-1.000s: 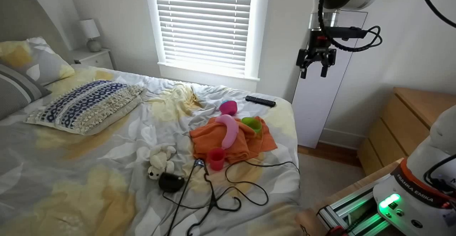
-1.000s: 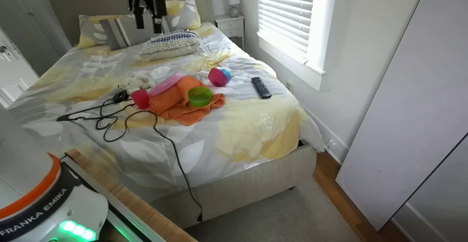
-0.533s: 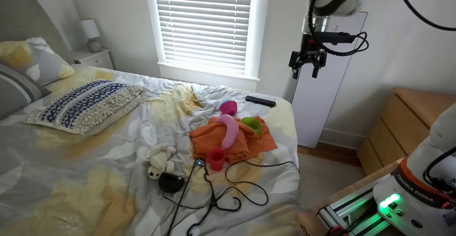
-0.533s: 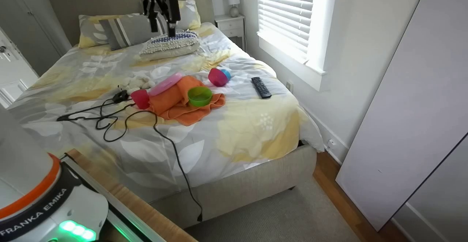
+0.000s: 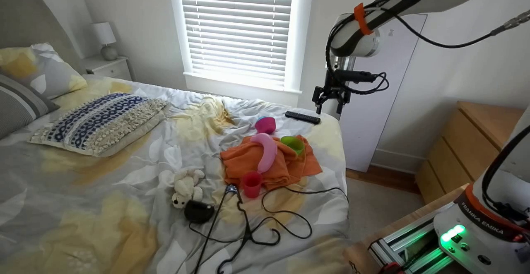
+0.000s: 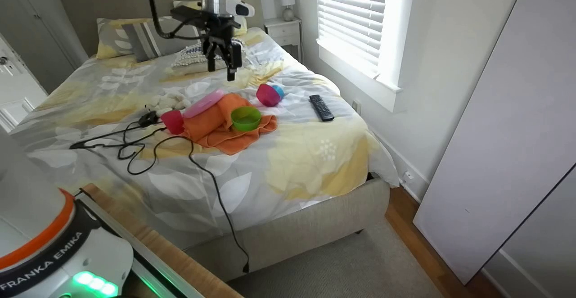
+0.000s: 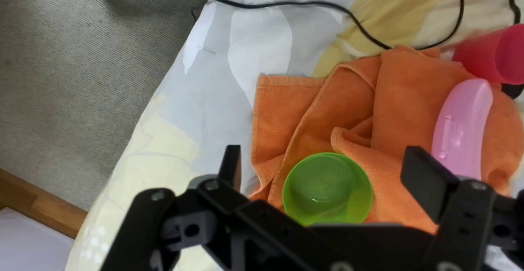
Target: Move the green bowl forward
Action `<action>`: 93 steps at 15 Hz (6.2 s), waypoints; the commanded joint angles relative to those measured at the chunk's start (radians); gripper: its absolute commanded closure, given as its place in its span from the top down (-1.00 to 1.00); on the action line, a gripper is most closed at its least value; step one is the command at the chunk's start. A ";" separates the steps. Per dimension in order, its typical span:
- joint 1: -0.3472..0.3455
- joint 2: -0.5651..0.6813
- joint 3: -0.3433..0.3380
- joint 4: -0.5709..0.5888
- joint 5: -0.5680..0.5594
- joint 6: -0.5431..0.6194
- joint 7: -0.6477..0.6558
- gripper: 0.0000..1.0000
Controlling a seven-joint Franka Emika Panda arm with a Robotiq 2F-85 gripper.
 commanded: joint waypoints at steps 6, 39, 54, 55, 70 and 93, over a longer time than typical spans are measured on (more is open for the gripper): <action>0.044 0.177 0.003 0.048 -0.006 0.114 -0.042 1.00; -0.126 0.693 0.119 0.328 0.119 0.510 -0.223 -0.53; -0.265 0.382 0.210 -0.007 0.227 0.500 -0.340 -0.98; -0.259 0.350 0.211 -0.037 0.228 0.491 -0.351 -0.98; 0.162 0.198 0.234 -0.064 -0.083 0.202 -0.385 -0.98; 0.307 0.504 0.391 0.168 -0.090 0.213 -0.602 -0.98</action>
